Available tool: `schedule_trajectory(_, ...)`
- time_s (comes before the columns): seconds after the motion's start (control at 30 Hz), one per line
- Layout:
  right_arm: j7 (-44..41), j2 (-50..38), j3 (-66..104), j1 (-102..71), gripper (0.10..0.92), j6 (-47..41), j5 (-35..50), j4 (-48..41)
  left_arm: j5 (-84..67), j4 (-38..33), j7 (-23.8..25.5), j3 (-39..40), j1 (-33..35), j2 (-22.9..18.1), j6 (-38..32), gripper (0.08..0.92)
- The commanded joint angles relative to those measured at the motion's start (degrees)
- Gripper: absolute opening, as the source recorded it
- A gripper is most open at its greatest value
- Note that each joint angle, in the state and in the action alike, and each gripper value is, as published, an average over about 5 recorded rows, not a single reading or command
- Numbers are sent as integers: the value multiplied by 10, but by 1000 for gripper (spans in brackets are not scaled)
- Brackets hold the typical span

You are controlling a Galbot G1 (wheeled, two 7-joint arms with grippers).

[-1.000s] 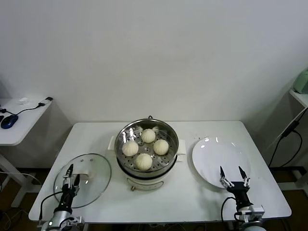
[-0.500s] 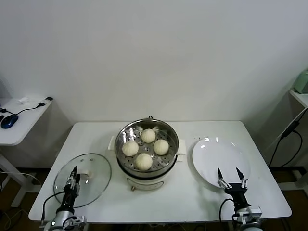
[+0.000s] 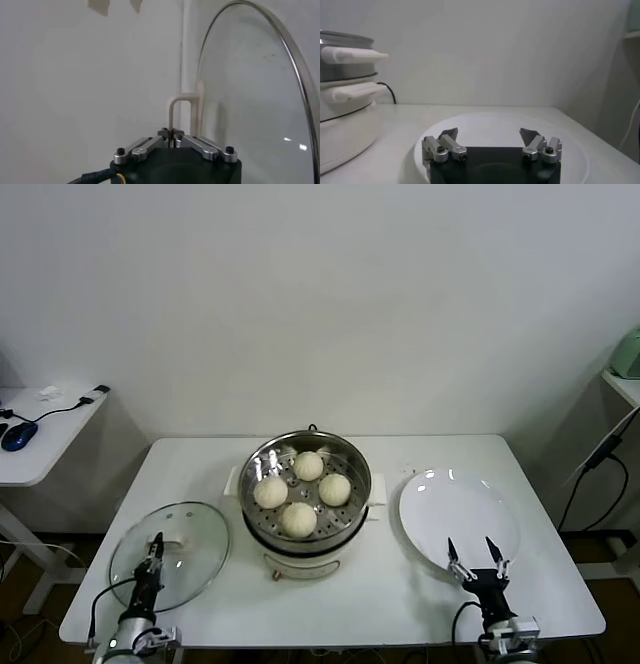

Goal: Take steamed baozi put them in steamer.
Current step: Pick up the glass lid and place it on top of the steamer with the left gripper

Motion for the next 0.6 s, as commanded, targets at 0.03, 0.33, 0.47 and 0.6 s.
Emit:
schedule_trajectory(0.03, 1, -1, -2, -1, 823, 0, -1, 5, -7, -43, 6, -18, 9, -4, 0, 125)
schedule_trajectory(0.33, 3, -3, 1, -8, 823, 0, -5, 15, -69, -189, 75, -37, 61, 26, 22, 125)
schedule_trajectory(0.47, 6, -4, 2, -10, 822, -4, -13, 20, -113, -256, 144, -46, 73, 49, 49, 125)
schedule_trajectory(0.6, 11, -2, 1, -11, 823, -6, -18, 24, -152, -321, 209, -49, 73, 65, 95, 125)
